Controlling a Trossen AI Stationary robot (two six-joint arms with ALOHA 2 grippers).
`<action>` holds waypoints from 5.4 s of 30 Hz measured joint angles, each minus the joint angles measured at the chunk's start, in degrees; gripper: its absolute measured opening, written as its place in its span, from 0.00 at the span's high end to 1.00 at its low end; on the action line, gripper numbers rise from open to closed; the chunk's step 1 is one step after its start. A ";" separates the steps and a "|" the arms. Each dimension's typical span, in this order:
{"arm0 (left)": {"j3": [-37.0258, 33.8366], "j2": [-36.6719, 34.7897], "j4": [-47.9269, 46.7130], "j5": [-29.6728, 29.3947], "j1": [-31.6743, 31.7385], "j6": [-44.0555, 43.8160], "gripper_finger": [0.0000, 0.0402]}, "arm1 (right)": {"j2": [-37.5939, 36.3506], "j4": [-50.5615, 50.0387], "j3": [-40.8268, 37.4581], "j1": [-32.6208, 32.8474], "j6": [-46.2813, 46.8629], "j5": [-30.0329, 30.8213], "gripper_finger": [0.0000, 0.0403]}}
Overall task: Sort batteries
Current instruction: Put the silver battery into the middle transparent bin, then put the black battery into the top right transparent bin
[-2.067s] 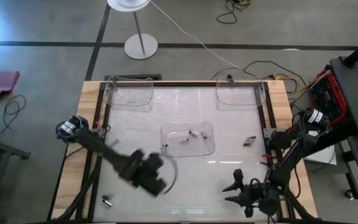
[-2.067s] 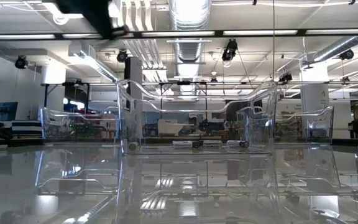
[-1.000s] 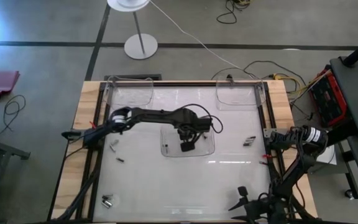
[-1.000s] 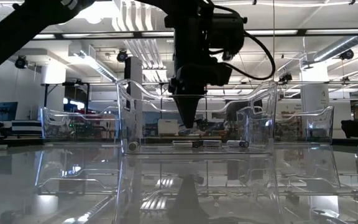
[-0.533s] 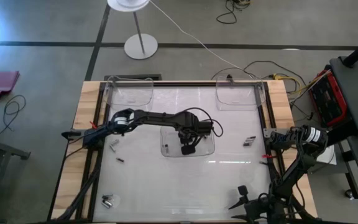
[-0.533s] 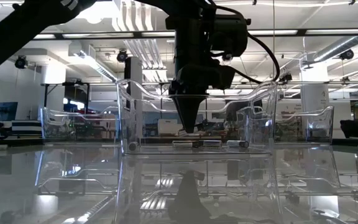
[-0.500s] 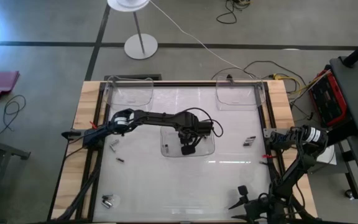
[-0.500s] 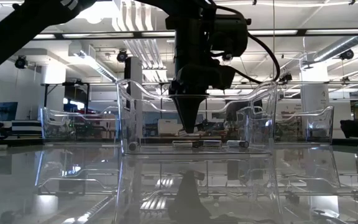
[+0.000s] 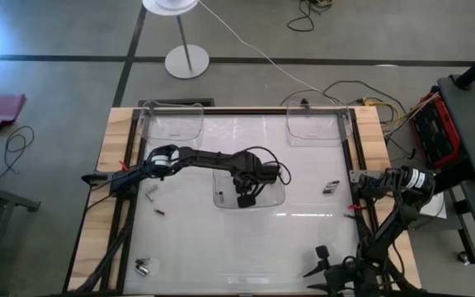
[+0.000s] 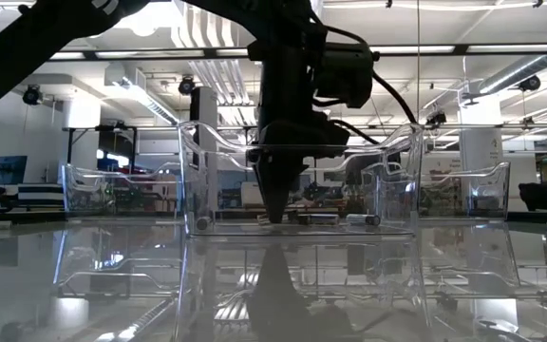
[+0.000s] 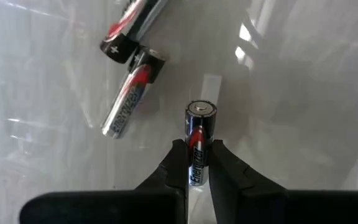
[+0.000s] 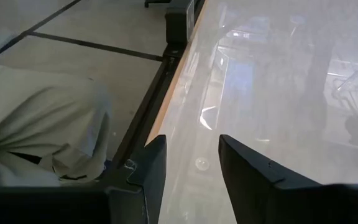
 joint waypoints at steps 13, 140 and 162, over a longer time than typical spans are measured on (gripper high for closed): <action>-0.34 0.02 2.96 -0.98 -0.27 -0.75 0.90 | 0.00 -1.54 -0.02 -0.05 0.15 0.07 0.62; -96.70 -36.72 158.64 -28.12 -38.03 13.03 0.66 | -15.16 -62.67 19.04 -113.90 2.67 -31.85 0.96; -96.70 -36.74 155.62 -33.67 -38.03 10.99 0.66 | -4.73 -58.29 18.74 -123.78 1.51 -32.05 0.96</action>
